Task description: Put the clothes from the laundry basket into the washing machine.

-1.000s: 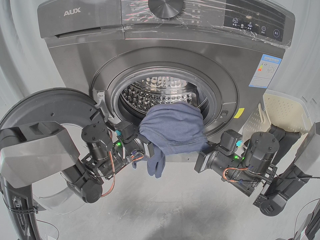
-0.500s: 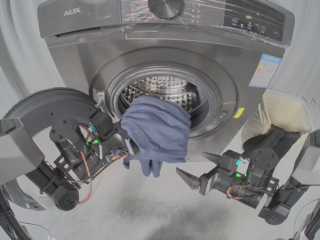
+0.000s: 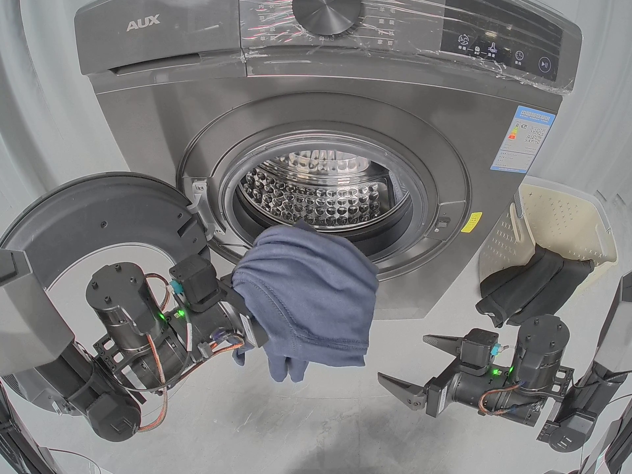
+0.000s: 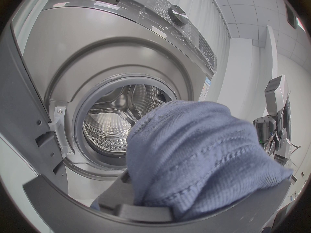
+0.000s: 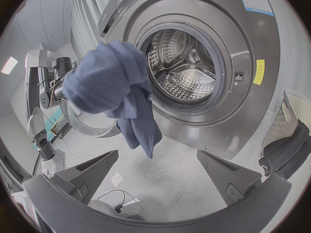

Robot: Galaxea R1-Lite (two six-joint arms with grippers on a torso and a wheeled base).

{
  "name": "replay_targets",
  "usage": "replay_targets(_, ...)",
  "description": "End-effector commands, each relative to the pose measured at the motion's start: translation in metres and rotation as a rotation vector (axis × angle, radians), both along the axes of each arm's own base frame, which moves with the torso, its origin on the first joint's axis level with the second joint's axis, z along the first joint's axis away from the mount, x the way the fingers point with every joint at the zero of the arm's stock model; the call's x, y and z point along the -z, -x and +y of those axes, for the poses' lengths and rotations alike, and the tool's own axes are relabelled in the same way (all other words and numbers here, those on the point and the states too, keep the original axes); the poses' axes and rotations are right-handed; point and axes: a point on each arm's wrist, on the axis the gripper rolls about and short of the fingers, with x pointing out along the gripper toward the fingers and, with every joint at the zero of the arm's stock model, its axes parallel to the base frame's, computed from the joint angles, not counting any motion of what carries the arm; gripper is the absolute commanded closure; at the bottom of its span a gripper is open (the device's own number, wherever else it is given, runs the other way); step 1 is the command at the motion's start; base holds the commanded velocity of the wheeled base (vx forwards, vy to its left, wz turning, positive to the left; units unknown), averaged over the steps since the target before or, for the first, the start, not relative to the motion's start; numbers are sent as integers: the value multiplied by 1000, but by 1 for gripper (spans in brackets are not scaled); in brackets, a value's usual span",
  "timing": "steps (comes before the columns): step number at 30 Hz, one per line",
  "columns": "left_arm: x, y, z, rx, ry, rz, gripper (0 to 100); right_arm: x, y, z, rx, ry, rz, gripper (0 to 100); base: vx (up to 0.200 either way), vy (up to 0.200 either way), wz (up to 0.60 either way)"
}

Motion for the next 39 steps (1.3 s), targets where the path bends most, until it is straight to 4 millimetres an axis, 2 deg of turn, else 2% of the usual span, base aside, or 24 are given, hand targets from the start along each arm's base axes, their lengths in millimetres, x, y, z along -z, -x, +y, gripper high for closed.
replay_targets(1, 9, 3, -4, 13, -22, 27, 100, 0, -1, -2, 10, 0, 4, 0, 0, 0, 0)
replay_targets(7, 18, 0, -6, 6, -41, 53, 100, 2, -2, -1, 9, 2, 9, 0, 0, 0, 0)
replay_targets(28, 19, 5, -15, 41, -45, 53, 100, 2, -1, -1, 6, 4, 9, 0, 200, 0, 0)
replay_targets(35, 26, 12, -26, 81, -60, 74, 100, 2, 1, 1, -5, 6, 12, 0, 0, 0, 0)
replay_targets(39, 41, 10, -40, 61, -85, 105, 100, -1, 3, 2, -9, -3, 1, 0, 0, 0, 0)
